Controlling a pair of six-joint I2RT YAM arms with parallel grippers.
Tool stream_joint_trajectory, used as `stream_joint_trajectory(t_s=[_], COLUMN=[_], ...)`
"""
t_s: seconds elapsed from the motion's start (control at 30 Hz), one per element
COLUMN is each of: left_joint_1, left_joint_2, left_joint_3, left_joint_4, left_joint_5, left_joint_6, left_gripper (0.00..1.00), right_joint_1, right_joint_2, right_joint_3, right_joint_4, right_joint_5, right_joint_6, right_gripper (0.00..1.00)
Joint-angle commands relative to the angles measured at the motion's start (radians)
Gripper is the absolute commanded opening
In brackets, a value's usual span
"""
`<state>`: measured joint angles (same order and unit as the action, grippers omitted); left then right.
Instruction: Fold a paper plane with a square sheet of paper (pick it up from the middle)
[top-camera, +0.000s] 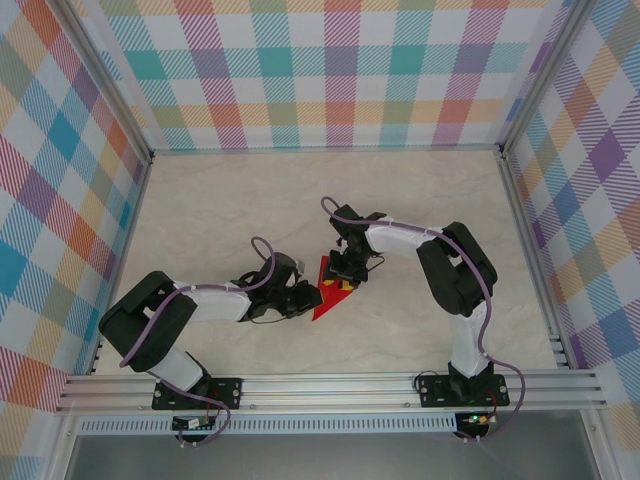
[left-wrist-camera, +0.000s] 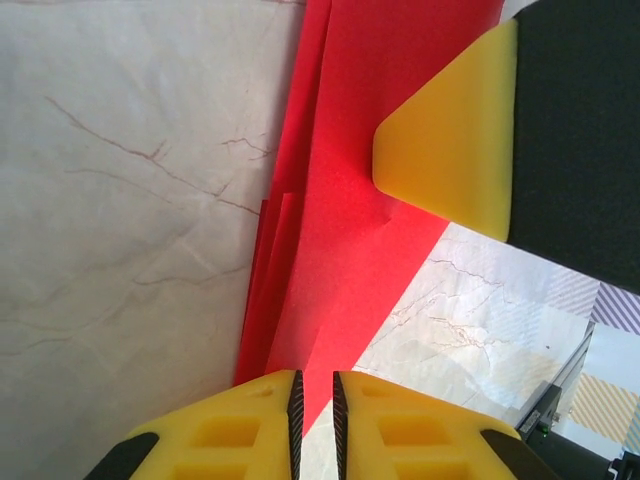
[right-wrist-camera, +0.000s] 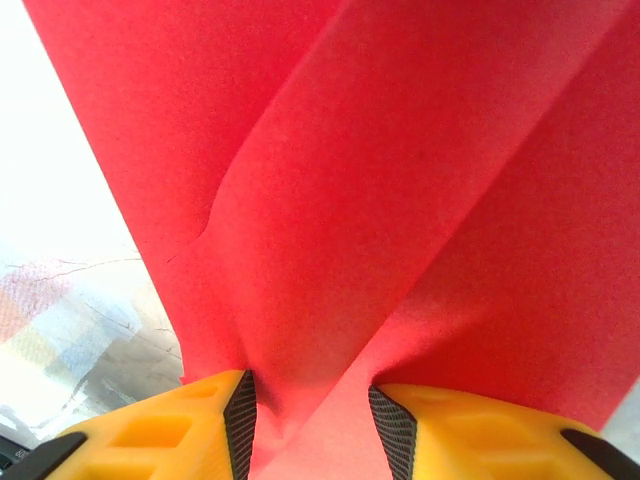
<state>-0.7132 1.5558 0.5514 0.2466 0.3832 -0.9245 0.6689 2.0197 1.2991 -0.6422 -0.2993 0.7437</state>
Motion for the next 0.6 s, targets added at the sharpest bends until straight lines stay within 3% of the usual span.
stream_joint_trajectory(t_s=[0.0,0.3,0.57], left_joint_1=[-0.006,-0.006,0.009], left_joint_2=[0.005,-0.012,-0.188], left_joint_3=[0.021,0.034,0.05], left_joint_4=[-0.062,-0.089,-0.169], left_joint_5=[-0.025,-0.03,-0.098], left_joint_6=[0.007,0.02,0.056], left_gripper=[0.17,0.14,0.13], right_joint_1=[0.021,0.022,0.022], right_joint_2=[0.181,0.198,0.209], right_joint_3=[-0.089,-0.078,-0.074], right_joint_4=[-0.036,-0.041,-0.043], right_joint_5=[0.16,0.161,0.163], right_joint_6=[0.002,0.0,-0.007], right_gripper=[0.42,0.42,0.44])
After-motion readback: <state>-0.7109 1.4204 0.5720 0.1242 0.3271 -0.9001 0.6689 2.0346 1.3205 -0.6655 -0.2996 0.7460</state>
